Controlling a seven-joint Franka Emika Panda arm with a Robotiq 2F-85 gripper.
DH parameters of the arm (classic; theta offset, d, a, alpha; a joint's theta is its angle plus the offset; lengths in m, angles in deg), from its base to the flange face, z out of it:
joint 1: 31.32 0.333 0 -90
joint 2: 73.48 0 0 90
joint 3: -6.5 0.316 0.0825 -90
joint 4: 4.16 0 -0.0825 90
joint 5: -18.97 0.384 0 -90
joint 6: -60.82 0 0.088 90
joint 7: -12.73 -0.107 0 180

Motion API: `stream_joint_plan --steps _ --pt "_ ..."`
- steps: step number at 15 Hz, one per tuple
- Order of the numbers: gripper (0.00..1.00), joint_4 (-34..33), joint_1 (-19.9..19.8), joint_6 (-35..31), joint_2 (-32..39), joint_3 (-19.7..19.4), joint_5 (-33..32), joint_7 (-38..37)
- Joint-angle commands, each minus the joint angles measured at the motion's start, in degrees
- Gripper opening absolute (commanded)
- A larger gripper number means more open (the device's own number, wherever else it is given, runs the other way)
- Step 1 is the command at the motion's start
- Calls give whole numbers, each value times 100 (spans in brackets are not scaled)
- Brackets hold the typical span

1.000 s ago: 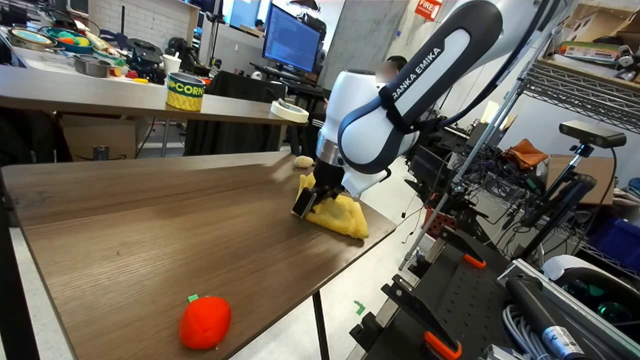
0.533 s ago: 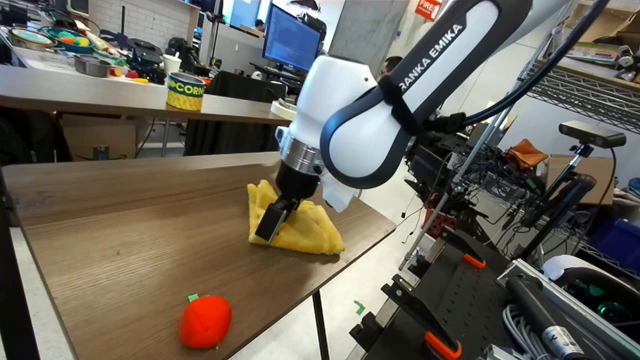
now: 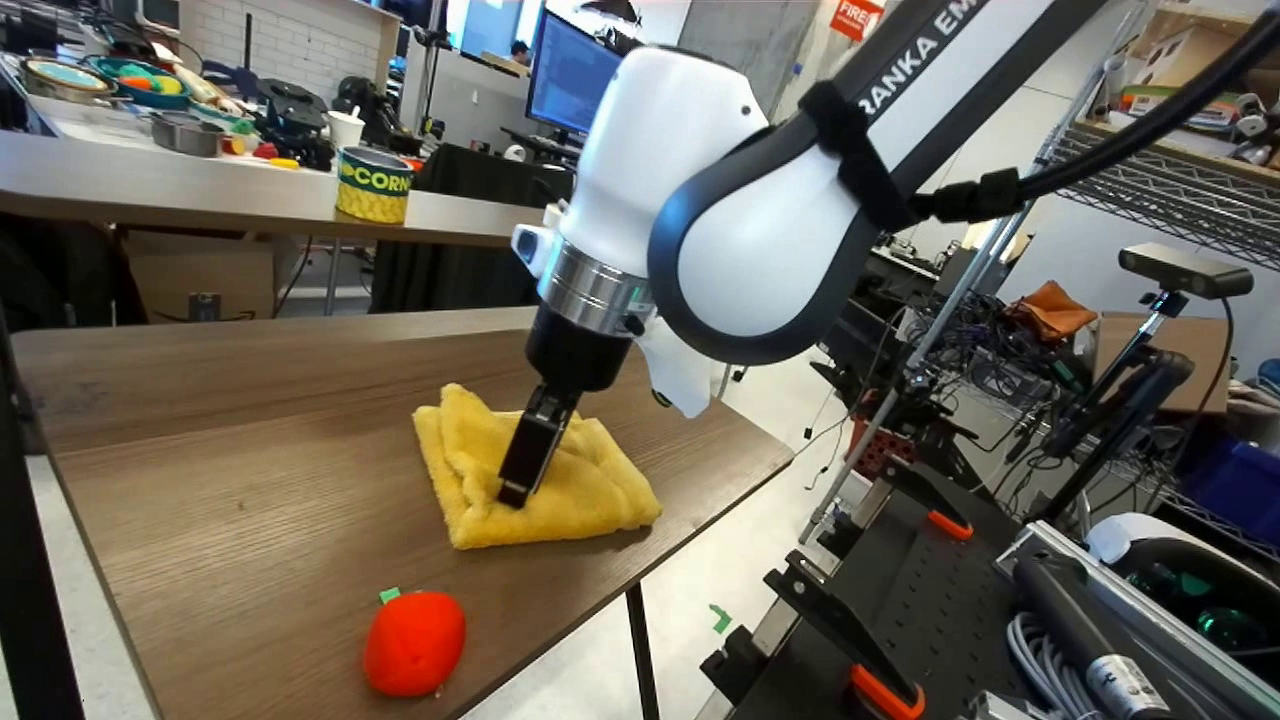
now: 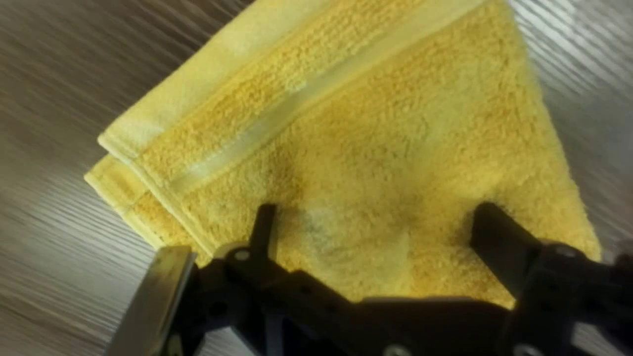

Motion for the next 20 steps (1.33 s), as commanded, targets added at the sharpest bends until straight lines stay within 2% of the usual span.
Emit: stream_joint_plan --steps 1,4,6,12,14,17,18,20 --pt "100 261 -223 239 -142 -577 13 -228" --pt "100 103 -406 706 122 -957 47 -426" --pt "100 30 -558 1026 197 -1040 40 -452" --pt "100 11 -605 1669 411 -1531 -84 -1071" --pt "100 -89 -720 1351 515 -1648 51 -1491" --pt "100 -247 -895 940 590 -1538 402 -1952" --pt "100 -303 -884 757 645 -1509 515 -2127" --pt "100 -336 -585 135 754 -1669 558 -2544"
